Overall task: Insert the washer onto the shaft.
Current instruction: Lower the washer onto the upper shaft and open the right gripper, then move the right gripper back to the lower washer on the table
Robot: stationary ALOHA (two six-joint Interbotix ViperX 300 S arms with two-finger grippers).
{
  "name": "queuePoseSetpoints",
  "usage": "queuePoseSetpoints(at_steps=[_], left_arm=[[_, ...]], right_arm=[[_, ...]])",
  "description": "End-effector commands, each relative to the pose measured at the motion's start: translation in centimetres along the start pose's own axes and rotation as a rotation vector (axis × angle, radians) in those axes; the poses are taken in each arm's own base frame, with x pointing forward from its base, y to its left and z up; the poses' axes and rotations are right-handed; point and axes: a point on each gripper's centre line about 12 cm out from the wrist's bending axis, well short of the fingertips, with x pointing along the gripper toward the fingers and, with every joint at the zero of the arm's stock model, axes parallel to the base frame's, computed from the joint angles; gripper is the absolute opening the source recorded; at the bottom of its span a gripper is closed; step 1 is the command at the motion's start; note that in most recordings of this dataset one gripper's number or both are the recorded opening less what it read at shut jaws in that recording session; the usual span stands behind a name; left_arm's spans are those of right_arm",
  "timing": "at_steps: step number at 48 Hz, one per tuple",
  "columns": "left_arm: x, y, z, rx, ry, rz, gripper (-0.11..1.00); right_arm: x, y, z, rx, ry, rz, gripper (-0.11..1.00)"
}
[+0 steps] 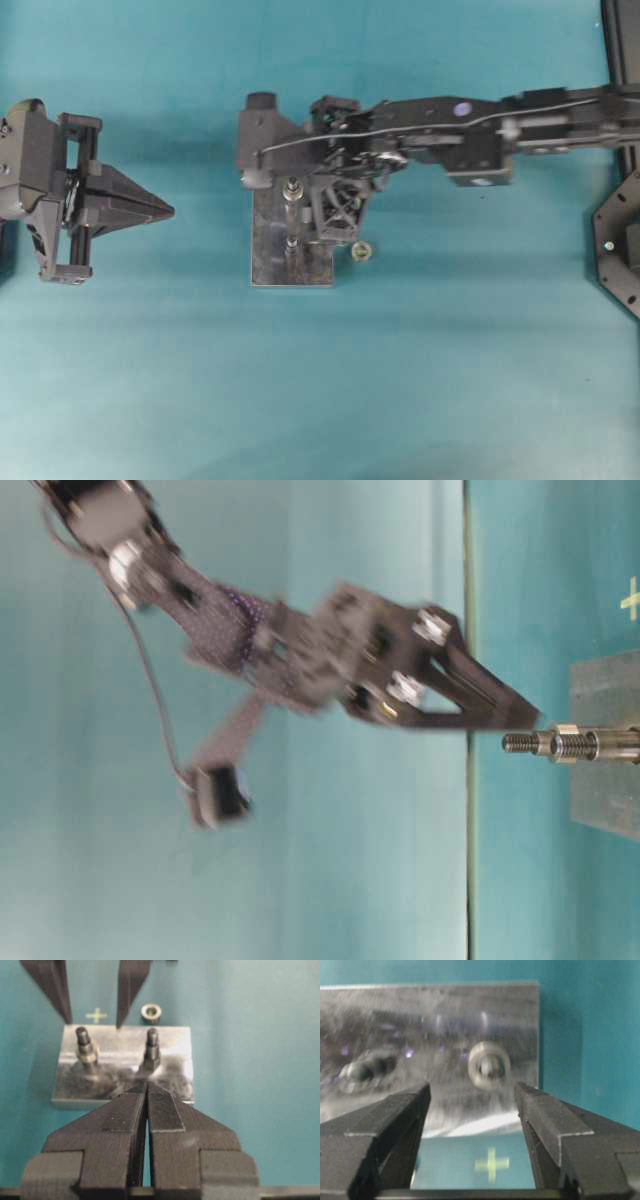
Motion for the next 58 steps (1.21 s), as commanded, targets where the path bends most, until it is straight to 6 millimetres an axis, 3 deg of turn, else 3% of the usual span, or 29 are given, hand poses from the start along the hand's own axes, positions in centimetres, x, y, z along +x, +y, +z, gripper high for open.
queuePoseSetpoints(at_steps=[1, 10, 20, 36, 58], left_arm=[[-0.1, 0.0, 0.7, 0.002, -0.026, -0.002, 0.0], [-0.1, 0.0, 0.7, 0.002, -0.026, -0.002, 0.0], [-0.1, 0.0, 0.8, 0.002, -0.028, -0.002, 0.0], [-0.1, -0.1, 0.8, 0.003, -0.029, -0.003, 0.0], [-0.1, -0.2, 0.9, 0.004, -0.031, -0.006, 0.0]], right_arm=[[-2.9, 0.4, 0.2, 0.013, -0.06, 0.002, 0.7], [-3.4, 1.9, -2.7, 0.041, -0.027, 0.019, 0.7], [-0.5, 3.9, -6.1, 0.068, -0.009, 0.041, 0.7], [2.4, 5.6, -7.6, 0.065, 0.002, 0.058, 0.69], [4.6, 5.4, -8.5, 0.059, 0.05, 0.047, 0.67]])
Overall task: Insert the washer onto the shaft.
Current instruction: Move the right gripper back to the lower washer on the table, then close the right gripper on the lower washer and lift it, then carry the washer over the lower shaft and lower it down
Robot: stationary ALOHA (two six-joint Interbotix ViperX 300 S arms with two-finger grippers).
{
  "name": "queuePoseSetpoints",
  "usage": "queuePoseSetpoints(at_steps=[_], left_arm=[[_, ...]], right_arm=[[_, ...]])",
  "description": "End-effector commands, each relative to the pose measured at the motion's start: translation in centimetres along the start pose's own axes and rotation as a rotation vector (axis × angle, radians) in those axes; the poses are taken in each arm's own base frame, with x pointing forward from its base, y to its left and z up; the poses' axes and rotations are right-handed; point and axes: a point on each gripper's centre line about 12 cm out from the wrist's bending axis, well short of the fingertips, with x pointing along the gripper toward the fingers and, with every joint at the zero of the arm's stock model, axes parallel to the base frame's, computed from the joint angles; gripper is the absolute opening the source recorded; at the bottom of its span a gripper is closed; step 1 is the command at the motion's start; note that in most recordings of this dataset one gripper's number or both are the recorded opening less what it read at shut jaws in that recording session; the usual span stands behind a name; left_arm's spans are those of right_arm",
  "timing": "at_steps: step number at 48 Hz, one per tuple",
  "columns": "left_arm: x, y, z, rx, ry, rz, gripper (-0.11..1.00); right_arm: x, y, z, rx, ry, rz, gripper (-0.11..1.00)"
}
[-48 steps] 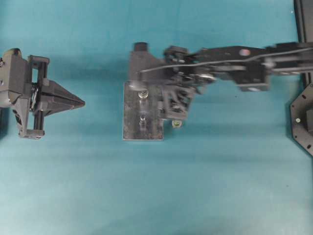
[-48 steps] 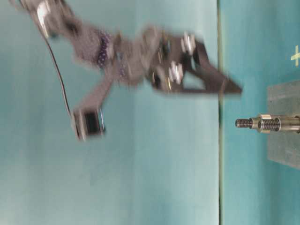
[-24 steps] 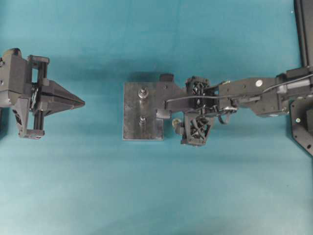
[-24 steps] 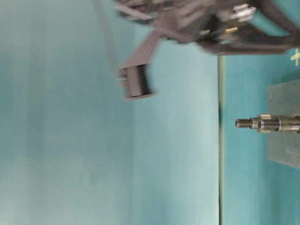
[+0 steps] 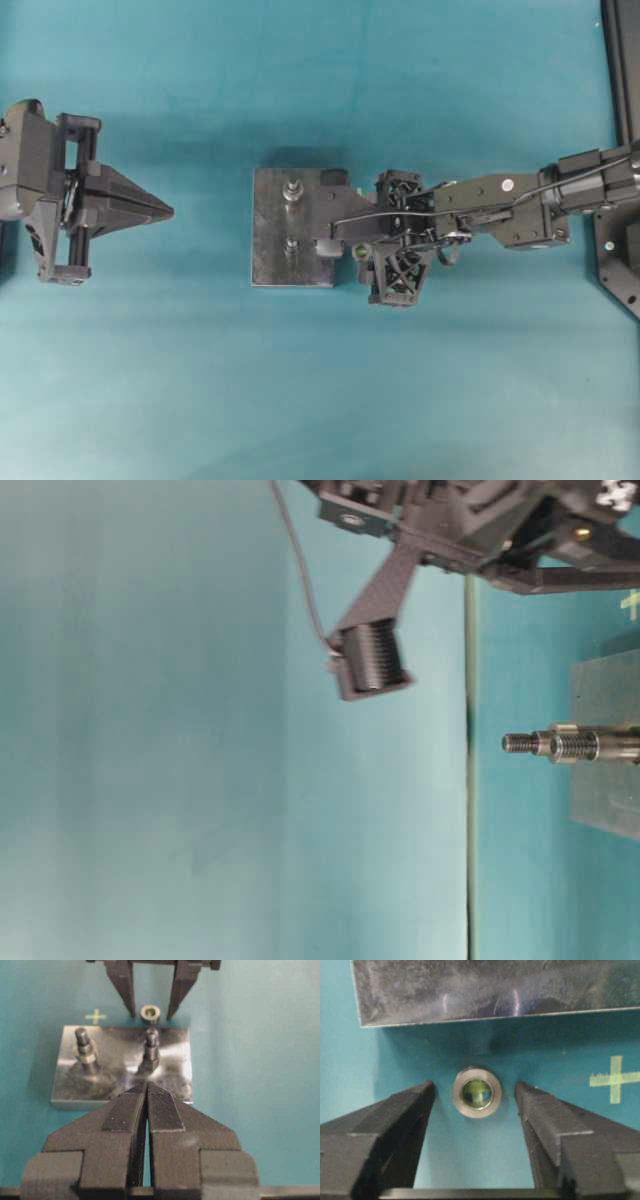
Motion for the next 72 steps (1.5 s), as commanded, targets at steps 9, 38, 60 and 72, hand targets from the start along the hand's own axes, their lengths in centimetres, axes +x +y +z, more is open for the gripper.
queuePoseSetpoints(at_steps=[9, 38, 60, 72], left_arm=[[0.0, -0.1, 0.8, 0.002, -0.026, -0.004, 0.0], [0.0, -0.2, 0.8, -0.026, -0.026, -0.009, 0.0], [0.0, -0.3, 0.7, -0.024, -0.024, -0.012, 0.0], [-0.1, -0.4, 0.8, -0.024, -0.029, -0.013, 0.0]], right_arm=[[-0.1, 0.0, 0.3, 0.009, -0.012, -0.001, 0.56], [-4.4, -0.6, 3.2, -0.024, -0.025, -0.038, 0.33], [-8.3, 1.0, 9.4, -0.057, -0.191, -0.019, 0.33], [-7.3, 1.4, 10.8, -0.067, -0.201, -0.016, 0.33]])
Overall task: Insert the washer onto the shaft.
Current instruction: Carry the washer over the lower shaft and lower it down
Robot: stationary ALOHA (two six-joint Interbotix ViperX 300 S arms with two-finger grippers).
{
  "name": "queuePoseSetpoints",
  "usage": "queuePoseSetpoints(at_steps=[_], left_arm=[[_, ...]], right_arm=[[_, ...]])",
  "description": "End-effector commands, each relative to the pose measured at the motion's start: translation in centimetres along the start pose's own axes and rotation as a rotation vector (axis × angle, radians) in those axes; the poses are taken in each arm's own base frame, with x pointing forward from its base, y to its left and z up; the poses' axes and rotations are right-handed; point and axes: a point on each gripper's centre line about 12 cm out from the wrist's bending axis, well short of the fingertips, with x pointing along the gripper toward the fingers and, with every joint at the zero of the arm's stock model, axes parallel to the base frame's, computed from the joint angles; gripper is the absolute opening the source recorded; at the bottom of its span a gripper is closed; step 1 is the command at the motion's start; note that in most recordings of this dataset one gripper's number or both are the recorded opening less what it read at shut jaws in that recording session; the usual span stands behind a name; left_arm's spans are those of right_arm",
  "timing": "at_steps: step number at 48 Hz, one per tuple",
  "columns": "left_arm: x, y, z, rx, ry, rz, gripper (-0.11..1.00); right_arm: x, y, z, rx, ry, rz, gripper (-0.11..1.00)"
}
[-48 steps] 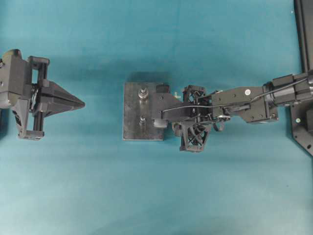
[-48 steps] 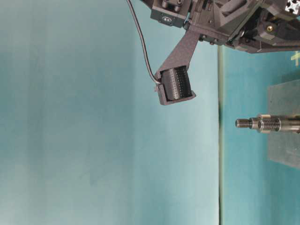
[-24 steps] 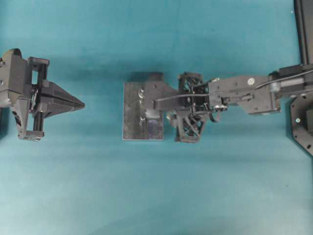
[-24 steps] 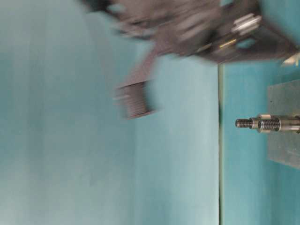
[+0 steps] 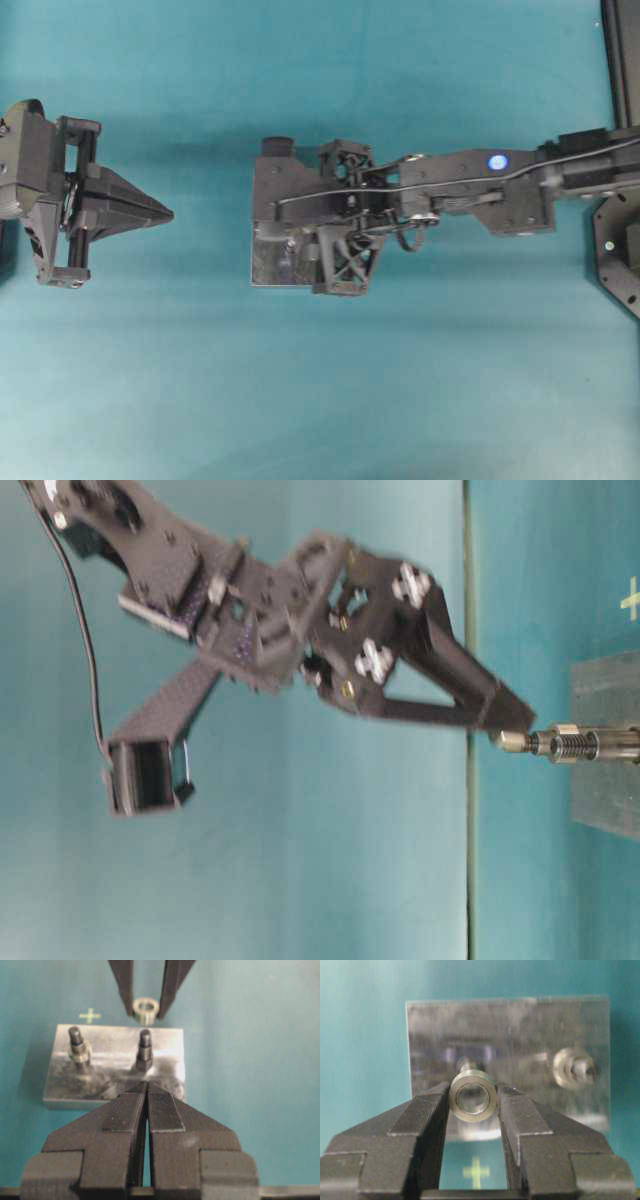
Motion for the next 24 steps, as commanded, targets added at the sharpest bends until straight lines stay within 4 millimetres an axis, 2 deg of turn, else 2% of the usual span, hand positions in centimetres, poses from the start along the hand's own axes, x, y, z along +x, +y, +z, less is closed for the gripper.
queuePoseSetpoints(at_steps=[1, 9, 24], left_arm=[[-0.1, -0.1, 0.7, 0.002, -0.026, -0.002, 0.0], [-0.1, -0.1, 0.6, -0.001, -0.023, -0.002, 0.0], [-0.1, -0.1, 0.4, -0.002, -0.021, -0.004, 0.0]], right_arm=[[-0.7, 0.4, 1.4, -0.011, -0.046, 0.006, 0.33], [0.0, 0.7, 1.2, -0.017, -0.029, 0.009, 0.33], [0.3, 0.0, 1.1, -0.051, -0.016, -0.028, 0.33]])
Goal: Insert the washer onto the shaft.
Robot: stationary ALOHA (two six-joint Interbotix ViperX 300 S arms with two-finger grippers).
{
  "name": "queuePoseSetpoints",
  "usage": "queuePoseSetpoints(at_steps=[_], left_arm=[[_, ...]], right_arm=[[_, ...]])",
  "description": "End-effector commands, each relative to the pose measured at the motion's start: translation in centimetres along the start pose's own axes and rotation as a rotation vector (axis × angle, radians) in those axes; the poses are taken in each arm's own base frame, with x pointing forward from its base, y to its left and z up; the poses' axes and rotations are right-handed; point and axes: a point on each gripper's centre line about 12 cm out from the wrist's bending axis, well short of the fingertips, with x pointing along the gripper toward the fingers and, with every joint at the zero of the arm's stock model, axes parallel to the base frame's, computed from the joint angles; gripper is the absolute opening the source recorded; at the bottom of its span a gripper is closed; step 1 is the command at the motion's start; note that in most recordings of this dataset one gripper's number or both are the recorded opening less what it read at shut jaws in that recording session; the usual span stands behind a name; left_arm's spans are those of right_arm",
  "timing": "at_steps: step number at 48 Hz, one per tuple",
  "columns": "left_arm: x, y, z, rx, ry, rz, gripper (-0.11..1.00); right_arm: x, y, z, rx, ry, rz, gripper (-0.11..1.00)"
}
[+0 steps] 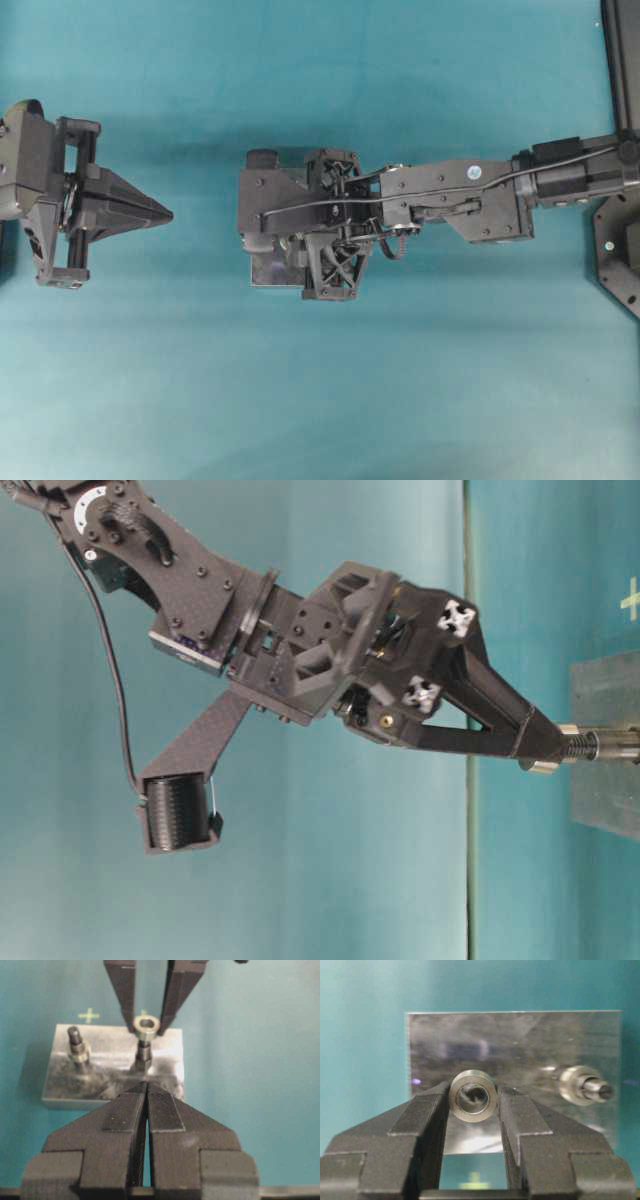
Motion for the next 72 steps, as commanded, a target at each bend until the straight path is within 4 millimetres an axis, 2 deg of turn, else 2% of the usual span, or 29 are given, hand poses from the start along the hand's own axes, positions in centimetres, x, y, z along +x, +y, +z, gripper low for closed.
queuePoseSetpoints(at_steps=[1, 27, 45, 47, 52, 54, 65, 72], left_arm=[[-0.1, -0.1, 0.5, 0.001, -0.021, -0.002, 0.0], [-0.2, -0.1, 0.6, 0.001, -0.026, -0.004, 0.0], [-0.5, -0.1, 0.7, 0.001, -0.038, -0.004, 0.0], [-0.5, -0.1, 0.7, 0.001, -0.038, -0.004, 0.0], [-0.6, -0.1, 0.8, 0.001, -0.043, -0.004, 0.0], [-0.7, -0.1, 0.8, 0.001, -0.043, -0.004, 0.0], [-1.0, -0.1, 0.7, 0.001, -0.049, -0.005, 0.0], [-1.1, -0.1, 0.6, 0.001, -0.052, -0.005, 0.0]], right_arm=[[-1.1, -0.3, 1.3, -0.002, -0.042, -0.006, 0.33], [-0.1, 0.0, 0.6, -0.003, 0.015, -0.006, 0.33], [0.4, -0.7, 0.3, 0.036, 0.03, -0.001, 0.34], [0.6, -0.6, 0.3, 0.045, 0.033, 0.008, 0.39], [1.3, 0.0, 0.2, 0.087, 0.033, 0.043, 0.7], [1.4, 0.3, 0.3, 0.095, 0.027, 0.052, 0.77], [0.9, 1.4, 1.2, 0.086, -0.005, 0.075, 0.71], [1.3, 0.2, 0.9, 0.093, 0.01, 0.052, 0.71]])
